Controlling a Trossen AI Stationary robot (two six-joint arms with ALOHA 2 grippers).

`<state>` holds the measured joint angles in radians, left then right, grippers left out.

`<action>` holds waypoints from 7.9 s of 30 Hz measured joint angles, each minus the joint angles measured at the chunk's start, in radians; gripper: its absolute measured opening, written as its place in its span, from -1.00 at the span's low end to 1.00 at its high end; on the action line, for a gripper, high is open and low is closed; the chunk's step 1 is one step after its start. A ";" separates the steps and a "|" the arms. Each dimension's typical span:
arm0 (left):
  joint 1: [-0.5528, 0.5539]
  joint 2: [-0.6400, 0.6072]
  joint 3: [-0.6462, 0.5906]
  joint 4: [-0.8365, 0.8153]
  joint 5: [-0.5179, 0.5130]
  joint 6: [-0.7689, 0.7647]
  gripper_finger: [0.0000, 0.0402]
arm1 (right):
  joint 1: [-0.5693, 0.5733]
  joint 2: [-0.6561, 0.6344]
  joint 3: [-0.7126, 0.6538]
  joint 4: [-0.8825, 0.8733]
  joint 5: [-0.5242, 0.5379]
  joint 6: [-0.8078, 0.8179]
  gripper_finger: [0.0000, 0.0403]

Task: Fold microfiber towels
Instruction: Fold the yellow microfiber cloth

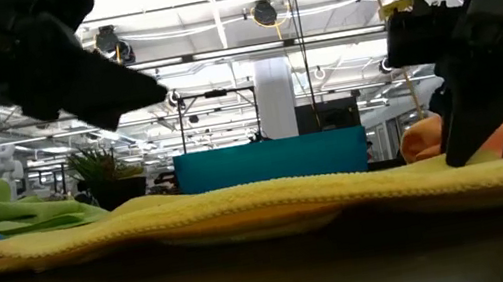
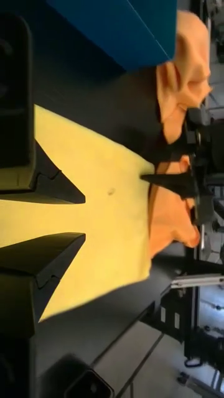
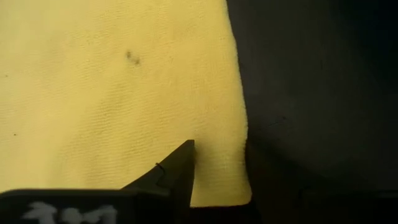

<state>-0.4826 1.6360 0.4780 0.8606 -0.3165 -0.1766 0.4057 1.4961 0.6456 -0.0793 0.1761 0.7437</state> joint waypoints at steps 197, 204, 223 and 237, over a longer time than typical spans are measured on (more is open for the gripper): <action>-0.136 -0.199 0.610 -0.994 -0.276 -0.064 -0.97 | 0.274 -0.123 0.452 -0.138 0.304 0.077 -1.00; 0.013 -0.199 0.411 -0.815 -0.168 -0.072 -0.95 | 0.163 -0.123 0.343 -0.231 0.320 0.161 -1.00; 0.363 -0.199 0.157 -0.511 0.064 0.168 -0.98 | 0.018 -0.096 0.271 -0.204 0.353 -0.005 -1.00; 0.295 -0.211 -0.035 -0.203 0.076 0.268 -0.99 | 0.075 0.099 0.271 -0.023 0.348 -0.072 -1.00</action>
<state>-0.1874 1.4249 0.4426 0.6572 -0.2402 0.0917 0.4807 1.5952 0.9169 -0.1020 0.5244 0.6717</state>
